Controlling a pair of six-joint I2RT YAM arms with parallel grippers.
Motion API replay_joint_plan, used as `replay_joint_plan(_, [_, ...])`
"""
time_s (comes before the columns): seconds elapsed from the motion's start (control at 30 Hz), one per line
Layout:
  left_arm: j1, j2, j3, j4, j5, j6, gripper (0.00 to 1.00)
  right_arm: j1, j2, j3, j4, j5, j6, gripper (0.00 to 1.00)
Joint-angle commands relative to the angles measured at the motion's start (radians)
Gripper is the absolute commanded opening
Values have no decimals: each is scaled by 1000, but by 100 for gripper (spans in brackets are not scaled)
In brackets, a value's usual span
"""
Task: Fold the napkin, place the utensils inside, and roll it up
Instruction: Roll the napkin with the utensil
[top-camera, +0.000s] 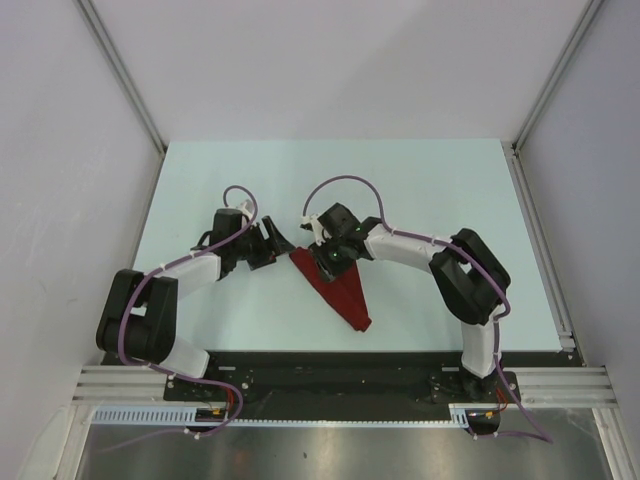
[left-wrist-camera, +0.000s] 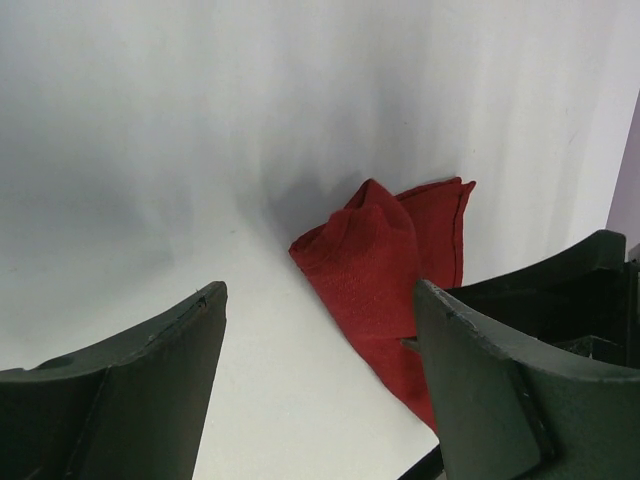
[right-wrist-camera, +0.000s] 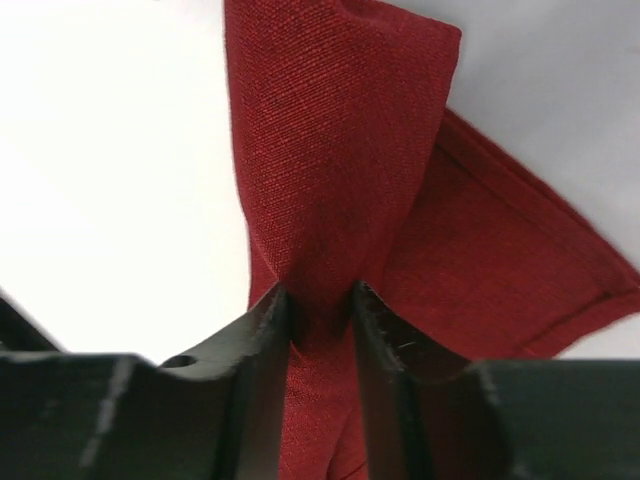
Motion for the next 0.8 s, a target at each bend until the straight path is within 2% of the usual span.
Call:
replay_joint_plan(0.0, [-9,6,0,37,24,9,79,-42,11,-12,25,-240,41,31])
replay_joint_plan(0.17, [-24,26,7,46,31,9,79,-88,62,-2,30,-427,59,29])
replay_joint_plan(0.57, [-90,107,16,83,87,7,78,-125,211,90,-25,-639,32,30])
replay_joint_plan(0.7, [-104,130,29,76,87,12,74,-133,252,124,-44,-691,13,31])
replay_joint_plan(0.73, [-105,136,32,79,87,12,72,-136,267,130,-51,-694,7,31])
replay_joint_plan(0.77, [-108,139,32,80,85,12,65,-137,273,136,-60,-690,4,31])
